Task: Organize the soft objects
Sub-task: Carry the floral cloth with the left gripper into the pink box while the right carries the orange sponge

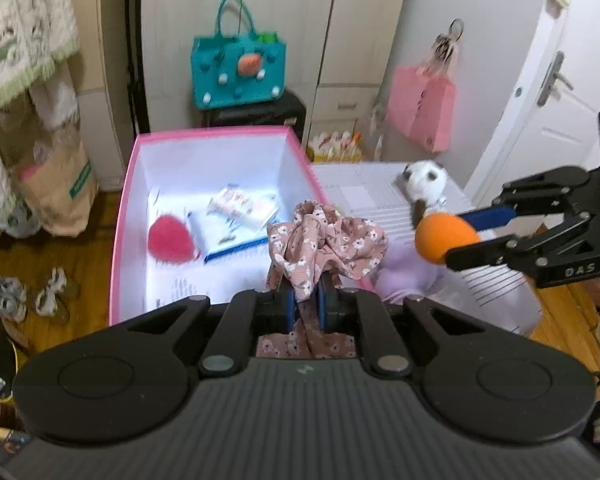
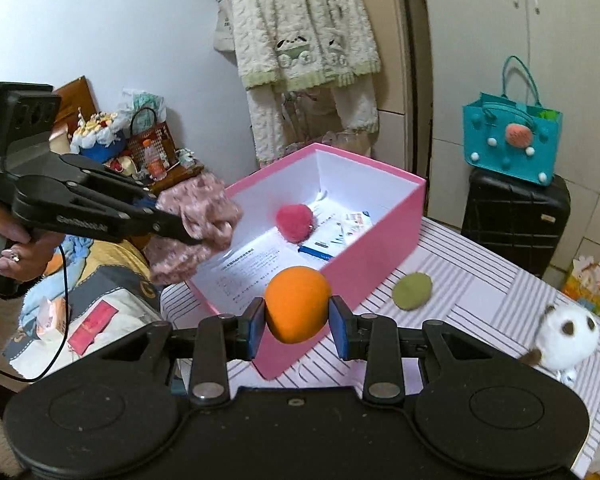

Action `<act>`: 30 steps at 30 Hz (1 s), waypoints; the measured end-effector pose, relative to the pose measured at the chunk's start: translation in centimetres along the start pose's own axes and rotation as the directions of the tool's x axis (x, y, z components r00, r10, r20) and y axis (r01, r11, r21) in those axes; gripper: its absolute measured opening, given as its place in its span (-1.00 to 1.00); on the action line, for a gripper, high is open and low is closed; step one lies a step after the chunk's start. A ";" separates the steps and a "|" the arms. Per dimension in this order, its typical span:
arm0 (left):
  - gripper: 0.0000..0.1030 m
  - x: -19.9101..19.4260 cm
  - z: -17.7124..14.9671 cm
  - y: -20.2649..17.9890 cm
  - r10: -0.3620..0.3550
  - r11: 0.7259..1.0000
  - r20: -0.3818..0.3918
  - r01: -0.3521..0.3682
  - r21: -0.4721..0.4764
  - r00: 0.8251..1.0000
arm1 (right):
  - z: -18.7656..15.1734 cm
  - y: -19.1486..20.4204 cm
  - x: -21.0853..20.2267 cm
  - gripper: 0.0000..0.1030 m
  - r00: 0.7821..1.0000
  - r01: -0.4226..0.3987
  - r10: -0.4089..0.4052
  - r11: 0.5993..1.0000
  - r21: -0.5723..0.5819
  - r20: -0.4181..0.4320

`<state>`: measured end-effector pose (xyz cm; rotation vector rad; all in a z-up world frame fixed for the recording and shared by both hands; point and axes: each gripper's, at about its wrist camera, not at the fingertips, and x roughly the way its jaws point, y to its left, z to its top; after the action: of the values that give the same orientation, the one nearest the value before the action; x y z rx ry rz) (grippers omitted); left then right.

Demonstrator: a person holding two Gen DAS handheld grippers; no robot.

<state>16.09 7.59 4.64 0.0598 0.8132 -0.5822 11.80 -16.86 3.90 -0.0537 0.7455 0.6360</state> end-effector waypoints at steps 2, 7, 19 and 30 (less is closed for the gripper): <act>-0.80 0.7 0.1 1.1 0.000 1.000 -0.019 0.000 -0.010 1.000 | 0.6 0.2 0.8 -0.24 1.000 0.004 -0.004 1.000 -0.011 -0.006; -0.80 3.1 0.7 2.8 0.028 1.000 -0.044 -0.028 0.006 0.999 | 2.4 1.0 3.0 -0.24 1.000 0.027 -0.028 0.998 -0.064 -0.009; -0.77 10.4 2.2 4.7 0.174 0.974 -0.181 -0.141 0.178 0.968 | 6.8 0.3 11.3 -0.24 0.997 0.041 -0.050 0.988 -0.149 -0.058; -0.74 13.0 3.6 6.1 0.228 0.966 -0.212 -0.194 0.168 0.950 | 9.8 -2.1 18.6 -0.24 0.989 -0.025 0.001 0.986 -0.162 -0.147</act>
<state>28.63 5.67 -3.04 0.3503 0.9737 -0.4341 29.36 -6.27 -1.18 -0.2485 0.8341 0.7106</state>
